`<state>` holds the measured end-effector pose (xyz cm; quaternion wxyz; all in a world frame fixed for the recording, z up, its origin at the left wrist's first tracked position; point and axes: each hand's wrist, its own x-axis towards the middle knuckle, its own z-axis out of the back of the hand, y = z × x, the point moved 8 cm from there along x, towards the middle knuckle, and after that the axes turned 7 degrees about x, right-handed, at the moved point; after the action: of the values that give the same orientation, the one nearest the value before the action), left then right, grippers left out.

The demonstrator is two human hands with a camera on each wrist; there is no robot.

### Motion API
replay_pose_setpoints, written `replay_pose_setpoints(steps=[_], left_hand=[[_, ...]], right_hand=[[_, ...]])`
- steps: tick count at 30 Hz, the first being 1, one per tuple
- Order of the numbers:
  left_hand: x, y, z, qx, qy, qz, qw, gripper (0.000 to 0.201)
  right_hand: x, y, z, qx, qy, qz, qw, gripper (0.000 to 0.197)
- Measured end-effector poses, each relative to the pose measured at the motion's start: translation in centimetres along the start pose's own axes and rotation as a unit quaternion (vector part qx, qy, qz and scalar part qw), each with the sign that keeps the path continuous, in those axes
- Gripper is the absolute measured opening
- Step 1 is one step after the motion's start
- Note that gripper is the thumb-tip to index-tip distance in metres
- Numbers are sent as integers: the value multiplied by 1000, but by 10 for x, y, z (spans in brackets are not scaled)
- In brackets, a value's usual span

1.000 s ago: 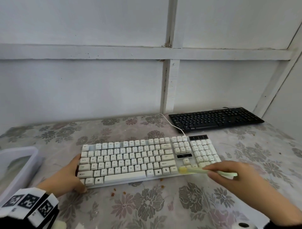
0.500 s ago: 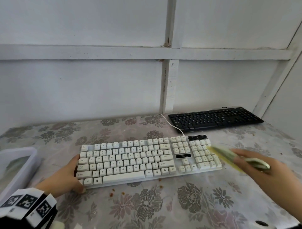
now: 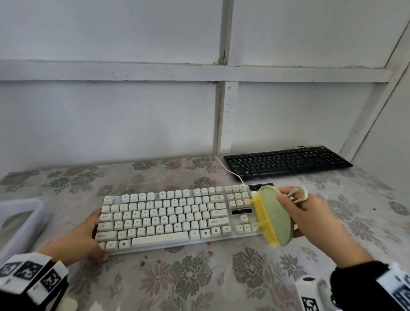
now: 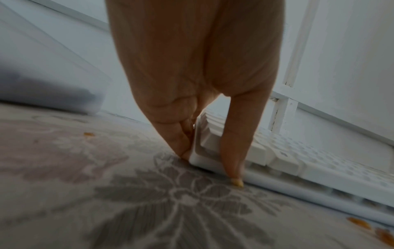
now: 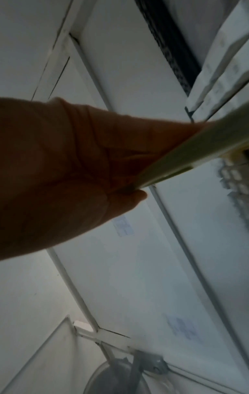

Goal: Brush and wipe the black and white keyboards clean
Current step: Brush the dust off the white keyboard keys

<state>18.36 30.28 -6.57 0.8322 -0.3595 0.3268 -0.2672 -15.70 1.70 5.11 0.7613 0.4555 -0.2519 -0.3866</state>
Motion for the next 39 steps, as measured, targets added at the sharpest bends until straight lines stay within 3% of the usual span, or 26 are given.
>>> replay_pose_setpoints(steps=[5,9,12,15,17,20,23,27,30,31,34,37,39], left_hand=[[3,4,3,10,-13,8,1000,132],[-1,-1,2,8,5,-3,1000,128],[-3,-6,2,12,18,-12,1000,121],[2,-3,7,46,27,-17,998,119],[4,0,8,54,31,-11,998,116],[2,-4,6,44,42,-25,998,118],[-4,-11,2,71,60,-32,995,102],[-10,-22,-2,170,55,-66,982,83],[-10,-25,-1,222,36,-76,971,84],[-10,-27,-2,239,31,-75,968,81],[-12,-32,-5,305,17,-75,949,65],[-16,-35,-9,383,3,-82,920,57],[-18,-32,-8,383,-4,-82,920,55]], right_hand=[[-9,-5,8,-12,87,-50,995,15],[-17,2,42,74,48,-29,996,10],[-25,6,61,121,21,-3,992,57],[-33,5,68,153,7,7,988,90],[-34,3,66,171,1,6,985,98],[-38,4,52,202,24,-6,979,94],[-41,4,33,231,36,-11,972,92],[-42,11,-4,269,59,-24,961,60],[-41,18,-33,269,55,-8,961,78],[-42,22,-42,269,56,2,961,74],[-44,41,-71,272,56,25,960,28],[-46,61,-95,242,56,45,968,26],[-47,78,-112,223,70,66,970,27]])
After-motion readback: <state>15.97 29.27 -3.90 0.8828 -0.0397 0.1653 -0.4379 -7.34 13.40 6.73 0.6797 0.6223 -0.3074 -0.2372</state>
